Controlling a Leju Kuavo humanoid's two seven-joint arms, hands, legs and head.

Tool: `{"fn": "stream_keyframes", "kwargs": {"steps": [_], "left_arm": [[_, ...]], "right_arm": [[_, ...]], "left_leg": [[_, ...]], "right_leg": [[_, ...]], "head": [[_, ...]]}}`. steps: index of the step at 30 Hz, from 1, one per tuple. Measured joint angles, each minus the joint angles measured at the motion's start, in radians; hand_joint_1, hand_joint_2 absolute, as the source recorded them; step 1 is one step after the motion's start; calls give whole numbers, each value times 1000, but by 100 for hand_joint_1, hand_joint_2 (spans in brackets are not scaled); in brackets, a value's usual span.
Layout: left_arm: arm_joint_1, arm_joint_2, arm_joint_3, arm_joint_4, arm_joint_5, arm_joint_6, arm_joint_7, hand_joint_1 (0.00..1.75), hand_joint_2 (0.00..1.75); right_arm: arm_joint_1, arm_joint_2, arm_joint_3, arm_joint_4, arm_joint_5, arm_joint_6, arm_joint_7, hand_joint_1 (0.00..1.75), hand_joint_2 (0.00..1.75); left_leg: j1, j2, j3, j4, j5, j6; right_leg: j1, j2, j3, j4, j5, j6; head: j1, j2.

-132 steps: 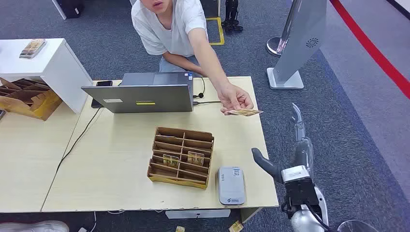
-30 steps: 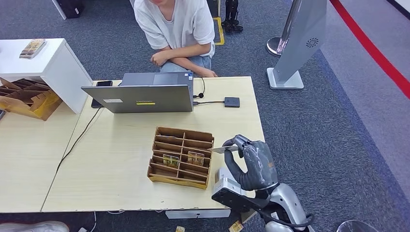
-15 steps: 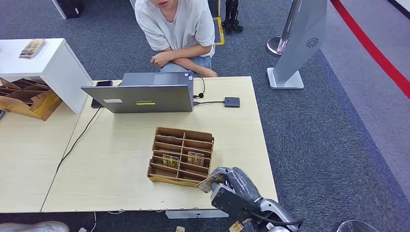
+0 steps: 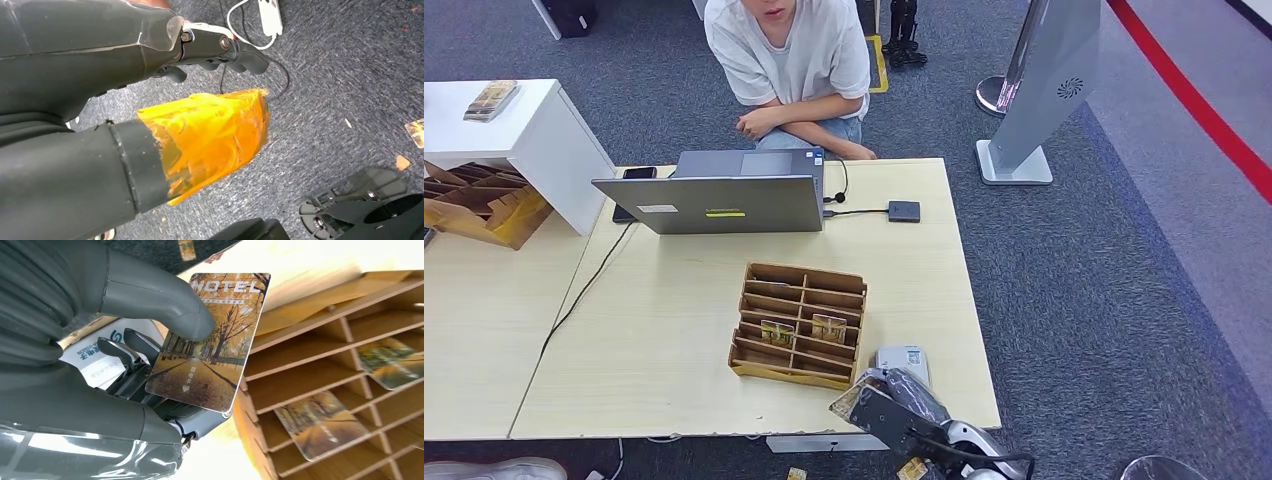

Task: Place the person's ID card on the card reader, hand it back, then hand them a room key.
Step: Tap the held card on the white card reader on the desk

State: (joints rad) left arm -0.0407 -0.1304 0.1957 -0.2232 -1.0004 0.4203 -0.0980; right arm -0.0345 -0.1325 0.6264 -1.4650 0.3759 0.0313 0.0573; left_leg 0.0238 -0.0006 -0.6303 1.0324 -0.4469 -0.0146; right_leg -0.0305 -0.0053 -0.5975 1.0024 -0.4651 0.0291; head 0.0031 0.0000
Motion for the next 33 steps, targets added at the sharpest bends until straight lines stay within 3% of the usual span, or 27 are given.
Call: {"fn": "stream_keyframes", "kwargs": {"steps": [13, 33], "left_arm": [[0, 2, 0, 0, -8, -4, 0, 0, 0], [1, 6, 5, 0, -9, -4, -3, 0, 0]], "right_arm": [[-18, 0, -10, 35, -13, 0, 35, 175, 175], [-16, -37, -105, 26, -34, 3, 61, 175, 175]], "left_leg": [[0, 0, 0, 0, 0, 0], [0, 0, 0, 0, 0, 0]], "right_leg": [[0, 0, 0, 0, 0, 0], [0, 0, 0, 0, 0, 0]], "head": [[0, 0], [0, 0]]}}
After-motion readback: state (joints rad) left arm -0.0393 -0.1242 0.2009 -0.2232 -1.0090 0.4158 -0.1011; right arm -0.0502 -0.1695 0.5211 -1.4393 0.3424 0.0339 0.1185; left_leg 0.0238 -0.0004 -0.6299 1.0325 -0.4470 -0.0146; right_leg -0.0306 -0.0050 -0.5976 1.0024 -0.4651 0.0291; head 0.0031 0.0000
